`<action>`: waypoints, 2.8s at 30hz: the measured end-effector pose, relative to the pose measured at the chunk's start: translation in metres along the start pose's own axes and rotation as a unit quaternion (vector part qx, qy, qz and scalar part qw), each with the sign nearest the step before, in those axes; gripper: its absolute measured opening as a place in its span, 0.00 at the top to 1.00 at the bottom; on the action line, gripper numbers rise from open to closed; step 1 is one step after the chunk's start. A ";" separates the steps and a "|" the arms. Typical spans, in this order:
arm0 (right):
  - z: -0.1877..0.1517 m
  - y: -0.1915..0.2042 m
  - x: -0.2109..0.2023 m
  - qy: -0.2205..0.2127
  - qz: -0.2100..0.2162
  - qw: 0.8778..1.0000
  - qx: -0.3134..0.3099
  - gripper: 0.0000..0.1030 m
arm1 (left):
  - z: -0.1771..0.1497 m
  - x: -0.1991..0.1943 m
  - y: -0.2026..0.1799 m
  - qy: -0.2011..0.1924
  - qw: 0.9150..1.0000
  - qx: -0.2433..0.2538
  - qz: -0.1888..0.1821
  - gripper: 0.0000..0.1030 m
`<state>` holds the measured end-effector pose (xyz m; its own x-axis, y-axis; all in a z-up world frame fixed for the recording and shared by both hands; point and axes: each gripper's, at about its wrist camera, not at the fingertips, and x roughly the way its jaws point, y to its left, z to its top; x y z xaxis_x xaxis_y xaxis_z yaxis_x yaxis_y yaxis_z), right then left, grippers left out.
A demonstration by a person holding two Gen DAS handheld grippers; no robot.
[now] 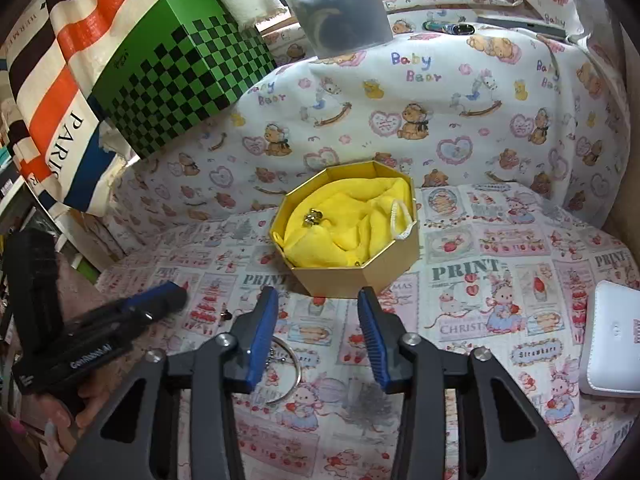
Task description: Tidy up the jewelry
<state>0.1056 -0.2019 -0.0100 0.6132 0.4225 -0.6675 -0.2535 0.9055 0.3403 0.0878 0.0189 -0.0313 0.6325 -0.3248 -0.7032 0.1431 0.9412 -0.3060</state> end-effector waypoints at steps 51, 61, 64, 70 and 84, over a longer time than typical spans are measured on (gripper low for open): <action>-0.050 0.077 0.047 0.053 -0.084 0.981 -0.169 0.20 | -0.004 -0.055 -0.027 -0.093 0.982 0.038 0.159 0.99; -0.051 0.074 0.055 0.064 -0.098 0.978 -0.170 0.35 | -0.003 -0.047 -0.019 -0.097 0.981 0.029 0.163 0.99; -0.049 0.070 0.050 0.057 -0.091 0.981 -0.165 0.35 | -0.004 -0.045 -0.016 -0.101 0.981 0.026 0.164 0.99; -0.035 0.060 0.026 0.011 -0.068 0.987 -0.143 0.35 | -0.003 -0.047 -0.016 -0.099 0.983 0.023 0.153 0.99; 0.009 0.051 -0.029 -0.044 -0.041 0.994 -0.097 0.35 | 0.023 -0.086 -0.037 -0.129 0.983 0.034 0.123 0.99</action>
<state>0.0813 -0.1683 0.0323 0.6979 0.3502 -0.6247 -0.3344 0.9307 0.1481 0.0452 0.0137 0.0552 0.8256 -0.0609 -0.5610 0.0068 0.9952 -0.0979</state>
